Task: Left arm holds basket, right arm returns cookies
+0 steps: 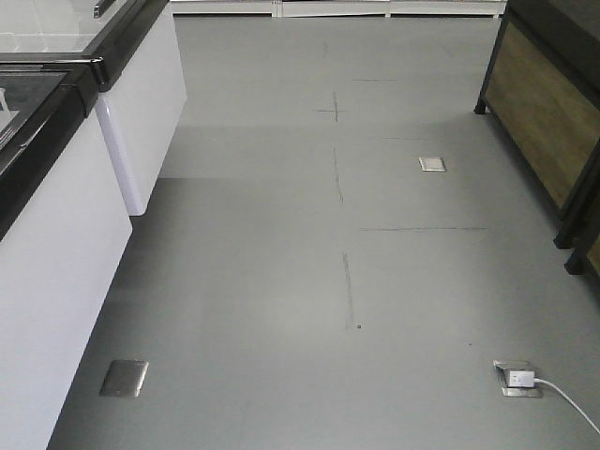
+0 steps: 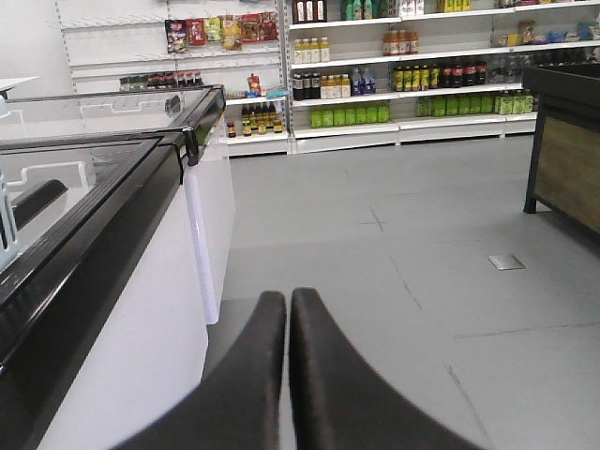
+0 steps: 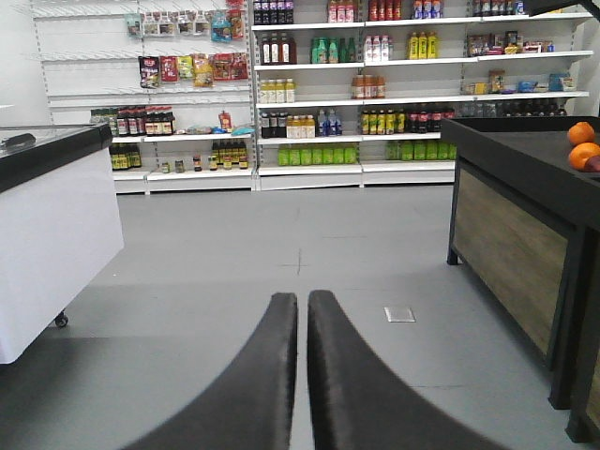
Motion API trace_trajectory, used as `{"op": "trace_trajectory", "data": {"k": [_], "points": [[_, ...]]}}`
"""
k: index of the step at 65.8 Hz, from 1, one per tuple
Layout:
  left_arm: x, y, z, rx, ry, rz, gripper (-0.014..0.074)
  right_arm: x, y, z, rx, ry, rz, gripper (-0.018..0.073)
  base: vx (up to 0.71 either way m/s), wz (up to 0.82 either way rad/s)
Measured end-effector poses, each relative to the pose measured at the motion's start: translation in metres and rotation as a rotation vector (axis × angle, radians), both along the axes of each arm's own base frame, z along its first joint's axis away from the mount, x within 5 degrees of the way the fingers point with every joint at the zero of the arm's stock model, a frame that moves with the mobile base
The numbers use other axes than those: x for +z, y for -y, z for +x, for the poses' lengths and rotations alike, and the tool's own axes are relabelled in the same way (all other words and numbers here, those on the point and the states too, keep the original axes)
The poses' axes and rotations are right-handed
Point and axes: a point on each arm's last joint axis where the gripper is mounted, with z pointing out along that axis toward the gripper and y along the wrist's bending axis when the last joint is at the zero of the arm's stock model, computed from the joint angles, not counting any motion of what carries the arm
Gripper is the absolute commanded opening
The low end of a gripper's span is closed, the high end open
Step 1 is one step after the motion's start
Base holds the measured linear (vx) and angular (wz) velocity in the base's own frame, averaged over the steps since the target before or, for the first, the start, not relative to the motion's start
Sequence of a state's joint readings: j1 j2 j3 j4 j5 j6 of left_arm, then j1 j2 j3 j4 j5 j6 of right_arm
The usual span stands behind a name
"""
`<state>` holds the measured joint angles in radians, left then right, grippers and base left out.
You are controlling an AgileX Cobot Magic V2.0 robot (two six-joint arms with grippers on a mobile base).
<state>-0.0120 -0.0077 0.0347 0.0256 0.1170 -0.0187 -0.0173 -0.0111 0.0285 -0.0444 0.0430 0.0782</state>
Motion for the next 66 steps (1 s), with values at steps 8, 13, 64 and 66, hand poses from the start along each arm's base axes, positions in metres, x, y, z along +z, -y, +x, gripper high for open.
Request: {"op": "trace_trajectory", "data": {"k": [8, 13, 64, 66], "points": [[0.0000, 0.0000, 0.0000, 0.000, 0.000, 0.000, -0.0006, 0.0000, 0.0000, 0.0000, 0.000, 0.000, 0.000, -0.0006, 0.00, 0.00], [0.0000, 0.0000, 0.0000, 0.000, 0.000, 0.000, -0.0006, 0.0000, 0.0000, 0.0000, 0.000, 0.000, 0.000, -0.0006, 0.00, 0.00], [0.0000, 0.0000, 0.0000, 0.000, 0.000, 0.000, -0.0006, 0.0000, 0.0000, 0.0000, 0.000, 0.000, 0.000, -0.0006, 0.00, 0.00], [0.0000, 0.0000, 0.0000, 0.000, 0.000, 0.000, -0.0006, 0.0000, 0.0000, 0.0000, 0.000, 0.000, 0.000, -0.0006, 0.00, 0.00]]}}
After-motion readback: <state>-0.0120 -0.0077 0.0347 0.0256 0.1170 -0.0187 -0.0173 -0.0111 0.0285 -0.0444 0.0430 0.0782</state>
